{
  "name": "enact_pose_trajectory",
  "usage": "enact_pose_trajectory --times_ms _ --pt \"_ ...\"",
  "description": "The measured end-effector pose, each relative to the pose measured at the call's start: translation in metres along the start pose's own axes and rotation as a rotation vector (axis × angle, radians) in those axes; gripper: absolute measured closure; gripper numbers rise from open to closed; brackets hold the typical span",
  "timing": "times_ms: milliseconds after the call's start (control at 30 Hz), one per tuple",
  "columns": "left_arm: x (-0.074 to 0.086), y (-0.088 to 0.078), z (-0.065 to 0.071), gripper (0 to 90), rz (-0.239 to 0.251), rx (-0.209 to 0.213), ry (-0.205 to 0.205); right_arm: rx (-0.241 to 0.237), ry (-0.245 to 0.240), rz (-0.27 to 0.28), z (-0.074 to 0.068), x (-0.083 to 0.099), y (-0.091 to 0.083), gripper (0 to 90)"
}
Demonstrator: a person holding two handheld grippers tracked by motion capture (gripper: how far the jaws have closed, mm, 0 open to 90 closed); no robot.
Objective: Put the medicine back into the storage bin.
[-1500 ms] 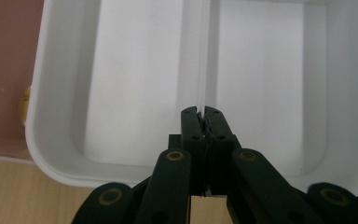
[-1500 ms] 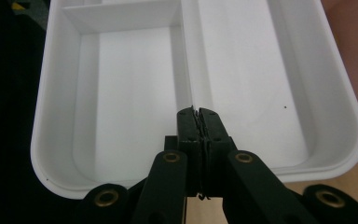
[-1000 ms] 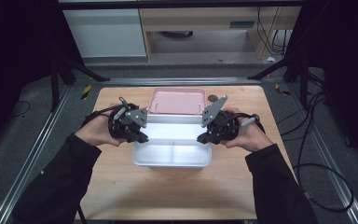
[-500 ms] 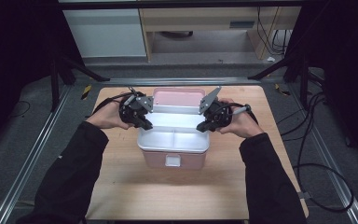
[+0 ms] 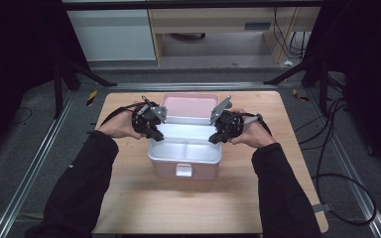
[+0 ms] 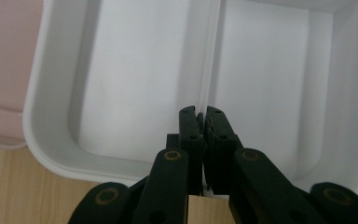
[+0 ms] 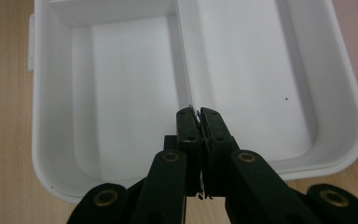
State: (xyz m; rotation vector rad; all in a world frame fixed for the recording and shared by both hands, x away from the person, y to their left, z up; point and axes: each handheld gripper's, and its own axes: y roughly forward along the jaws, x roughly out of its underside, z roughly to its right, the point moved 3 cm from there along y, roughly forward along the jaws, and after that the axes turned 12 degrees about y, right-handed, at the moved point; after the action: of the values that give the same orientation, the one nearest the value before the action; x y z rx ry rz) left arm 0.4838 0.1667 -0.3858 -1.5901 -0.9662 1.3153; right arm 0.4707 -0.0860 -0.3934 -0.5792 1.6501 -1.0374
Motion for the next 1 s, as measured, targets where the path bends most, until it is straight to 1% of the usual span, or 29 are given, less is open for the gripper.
enact_pose_trajectory --times_ms 67,167,300,400,500,633,700,733,767,800,833,867,900,967,1000 --pt "0.002 0.004 0.001 87.0 0.005 0.002 -0.002 -0.004 0.005 -0.003 0.001 0.002 0.003 87.4" --pt "0.006 0.009 0.003 86.8 0.028 0.005 -0.016 -0.005 0.014 -0.004 0.0 0.004 0.006 87.1" --pt "0.006 0.013 0.003 86.5 0.004 -0.001 -0.002 -0.004 0.014 -0.007 0.0 0.004 0.009 86.8" --pt "0.005 0.013 0.004 86.3 -0.001 -0.003 -0.002 0.006 0.014 -0.02 0.0 0.004 0.01 86.6" --pt "0.005 0.014 0.004 86.2 -0.013 -0.006 0.003 0.006 0.019 -0.024 -0.001 0.004 0.01 86.5" --pt "0.003 0.014 0.004 85.7 -0.023 -0.011 -0.001 0.015 0.021 -0.042 -0.002 0.002 0.01 85.9" --pt "0.003 0.013 0.004 85.1 -0.025 -0.021 -0.008 0.024 0.027 -0.039 -0.001 0.001 0.01 85.1" --pt "0.004 0.013 0.004 84.2 -0.026 -0.028 -0.007 0.022 0.029 -0.013 -0.001 0.001 0.008 83.8" --pt "0.004 0.012 0.004 81.5 -0.02 -0.036 -0.015 0.023 0.039 0.017 -0.001 0.0 0.006 81.9" --pt "0.005 0.01 0.003 78.4 -0.006 -0.054 -0.024 0.027 0.046 0.036 -0.002 -0.001 0.003 79.2" --pt "0.005 0.008 0.003 74.6 0.004 -0.059 -0.037 0.025 0.066 0.062 -0.002 -0.001 -0.002 75.0" --pt "0.006 0.005 0.003 72.6 0.018 -0.066 -0.048 0.031 0.074 0.077 -0.002 -0.002 -0.004 71.9" --pt "0.007 0.002 0.003 70.3 0.037 -0.082 -0.072 0.046 0.083 0.094 -0.002 -0.002 -0.008 69.4" --pt "0.008 -0.004 0.003 62.8 0.056 -0.111 -0.1 0.077 0.116 0.124 0.0 -0.002 -0.015 62.7" --pt "0.008 -0.007 0.003 60.2 0.069 -0.129 -0.123 0.087 0.13 0.137 0.0 -0.002 -0.016 60.5"
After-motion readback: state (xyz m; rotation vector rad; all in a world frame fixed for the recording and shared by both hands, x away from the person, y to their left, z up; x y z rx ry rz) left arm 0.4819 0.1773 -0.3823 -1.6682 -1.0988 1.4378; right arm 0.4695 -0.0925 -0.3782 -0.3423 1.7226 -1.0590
